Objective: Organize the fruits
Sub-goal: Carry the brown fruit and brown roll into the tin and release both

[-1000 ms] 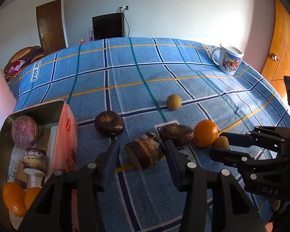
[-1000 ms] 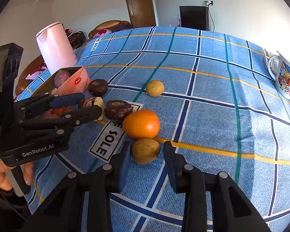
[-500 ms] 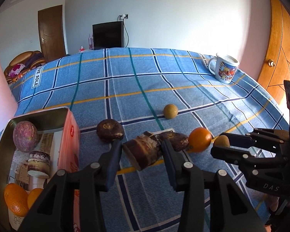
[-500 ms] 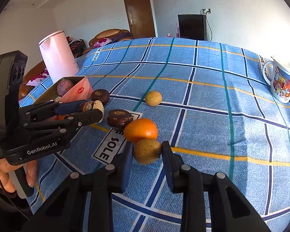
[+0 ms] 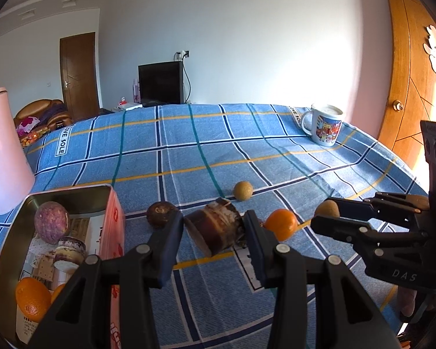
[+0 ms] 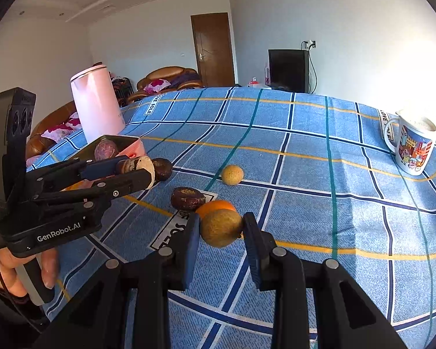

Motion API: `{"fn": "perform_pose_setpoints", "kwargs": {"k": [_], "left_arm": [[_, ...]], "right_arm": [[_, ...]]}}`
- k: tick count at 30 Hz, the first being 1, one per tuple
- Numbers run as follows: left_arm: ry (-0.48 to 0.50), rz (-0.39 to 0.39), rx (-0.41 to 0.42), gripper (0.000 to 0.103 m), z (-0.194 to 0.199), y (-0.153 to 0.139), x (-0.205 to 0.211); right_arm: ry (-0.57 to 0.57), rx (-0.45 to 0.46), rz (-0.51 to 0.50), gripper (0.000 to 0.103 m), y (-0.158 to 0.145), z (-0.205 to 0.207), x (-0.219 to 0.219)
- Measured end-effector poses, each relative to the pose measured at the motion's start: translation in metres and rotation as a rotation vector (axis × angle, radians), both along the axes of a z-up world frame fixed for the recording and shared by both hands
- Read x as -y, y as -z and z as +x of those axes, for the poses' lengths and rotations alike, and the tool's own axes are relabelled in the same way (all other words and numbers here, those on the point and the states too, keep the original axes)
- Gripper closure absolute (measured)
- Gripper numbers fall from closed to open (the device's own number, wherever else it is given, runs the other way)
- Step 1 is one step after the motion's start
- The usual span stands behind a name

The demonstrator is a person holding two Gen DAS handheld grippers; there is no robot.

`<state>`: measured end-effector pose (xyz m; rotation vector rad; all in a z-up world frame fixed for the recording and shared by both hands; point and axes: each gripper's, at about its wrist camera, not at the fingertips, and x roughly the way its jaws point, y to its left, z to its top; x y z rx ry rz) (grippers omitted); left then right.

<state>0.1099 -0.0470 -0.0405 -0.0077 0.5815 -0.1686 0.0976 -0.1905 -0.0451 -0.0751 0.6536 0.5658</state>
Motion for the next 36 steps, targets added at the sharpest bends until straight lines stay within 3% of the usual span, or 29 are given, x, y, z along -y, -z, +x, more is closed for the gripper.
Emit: {"fn": "perform_pose_setpoints", "kwargs": {"k": [36], "left_arm": [[-0.081,0.034,0.249,0.058,-0.044,-0.019,-0.001]], "right_arm": [[0.076,0.262,0.079,0.071,-0.024,-0.043,0.019]]}}
